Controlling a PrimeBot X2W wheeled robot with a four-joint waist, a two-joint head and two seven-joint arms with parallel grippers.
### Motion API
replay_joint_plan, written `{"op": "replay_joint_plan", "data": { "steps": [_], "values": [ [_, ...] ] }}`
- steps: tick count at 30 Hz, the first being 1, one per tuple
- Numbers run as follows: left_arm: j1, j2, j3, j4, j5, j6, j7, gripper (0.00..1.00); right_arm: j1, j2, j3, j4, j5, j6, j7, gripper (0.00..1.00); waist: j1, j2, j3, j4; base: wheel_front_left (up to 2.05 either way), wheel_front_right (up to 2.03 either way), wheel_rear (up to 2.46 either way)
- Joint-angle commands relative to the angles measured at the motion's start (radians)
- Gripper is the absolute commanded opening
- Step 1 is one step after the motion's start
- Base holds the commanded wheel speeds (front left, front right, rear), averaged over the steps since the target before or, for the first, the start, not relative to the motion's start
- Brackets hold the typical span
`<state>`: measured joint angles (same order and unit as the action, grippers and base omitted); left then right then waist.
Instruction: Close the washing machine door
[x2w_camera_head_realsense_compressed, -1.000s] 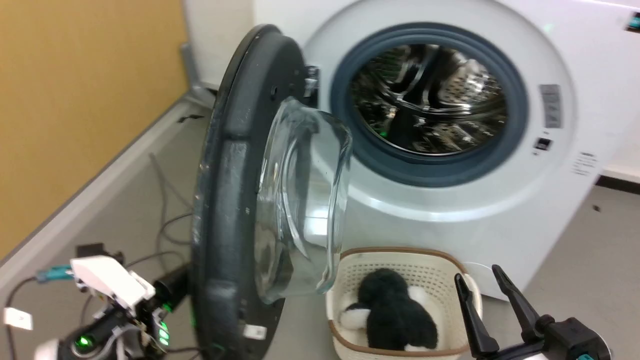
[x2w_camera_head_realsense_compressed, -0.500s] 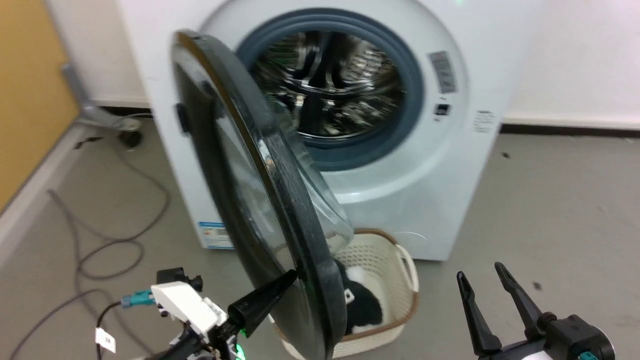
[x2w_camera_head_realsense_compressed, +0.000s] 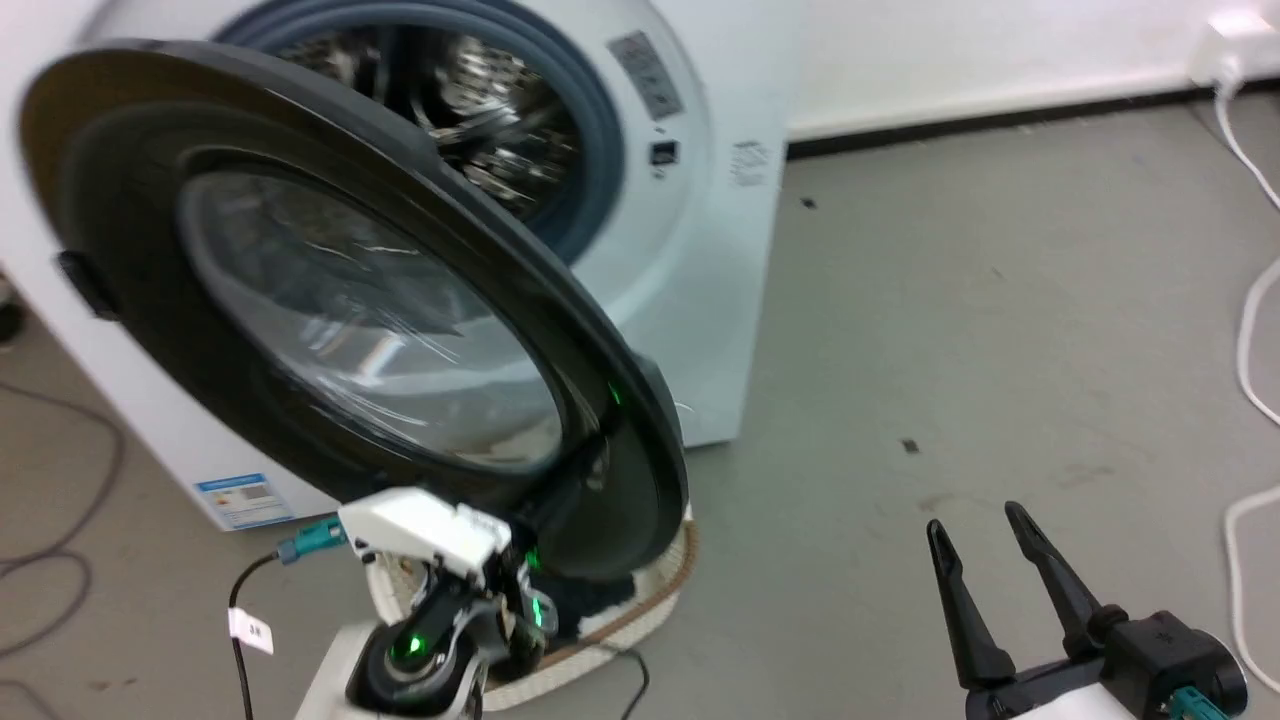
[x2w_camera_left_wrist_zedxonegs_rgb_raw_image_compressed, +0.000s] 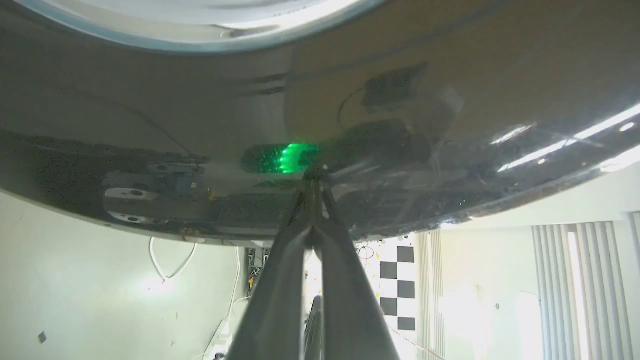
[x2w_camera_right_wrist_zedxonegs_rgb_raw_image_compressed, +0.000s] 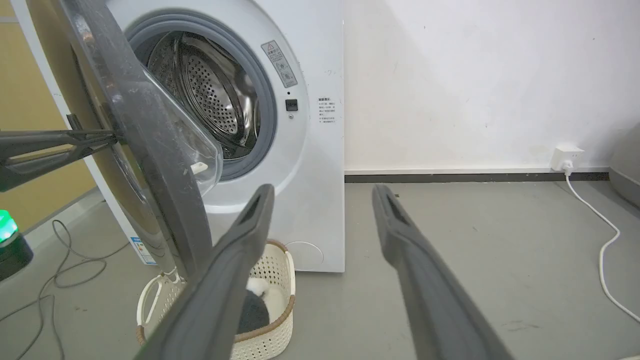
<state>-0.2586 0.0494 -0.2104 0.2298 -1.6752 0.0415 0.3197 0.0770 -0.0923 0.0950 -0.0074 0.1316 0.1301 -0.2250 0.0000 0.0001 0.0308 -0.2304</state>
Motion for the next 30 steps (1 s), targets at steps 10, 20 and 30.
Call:
{"op": "replay_joint_plan", "data": {
  "steps": [10, 20, 30],
  "values": [
    [-0.245, 0.001, -0.081, 0.223, -0.04, -0.072, -0.249, 0.0, -0.041, 0.013, 0.018, 0.012, 0.002, 0.001, -0.017, 1.0, 0.0, -0.0001, 0.095, -0.125, 0.0, 0.0, 0.0],
    [-0.416, 0.001, -0.135, 0.406, -0.045, -0.119, -0.352, 0.0, -0.057, 0.025, 0.028, 0.025, 0.001, 0.001, -0.027, 1.0, 0.0, -0.0001, 0.125, -0.14, 0.0, 0.0, 0.0],
    [-0.318, 0.031, -0.323, 0.432, 0.11, -0.169, -0.29, 0.0, -0.041, 0.027, 0.004, 0.042, -0.004, 0.001, -0.033, 1.0, 0.0, -0.0001, 0.041, -0.025, 0.0, 0.0, 0.0]
  ]
}}
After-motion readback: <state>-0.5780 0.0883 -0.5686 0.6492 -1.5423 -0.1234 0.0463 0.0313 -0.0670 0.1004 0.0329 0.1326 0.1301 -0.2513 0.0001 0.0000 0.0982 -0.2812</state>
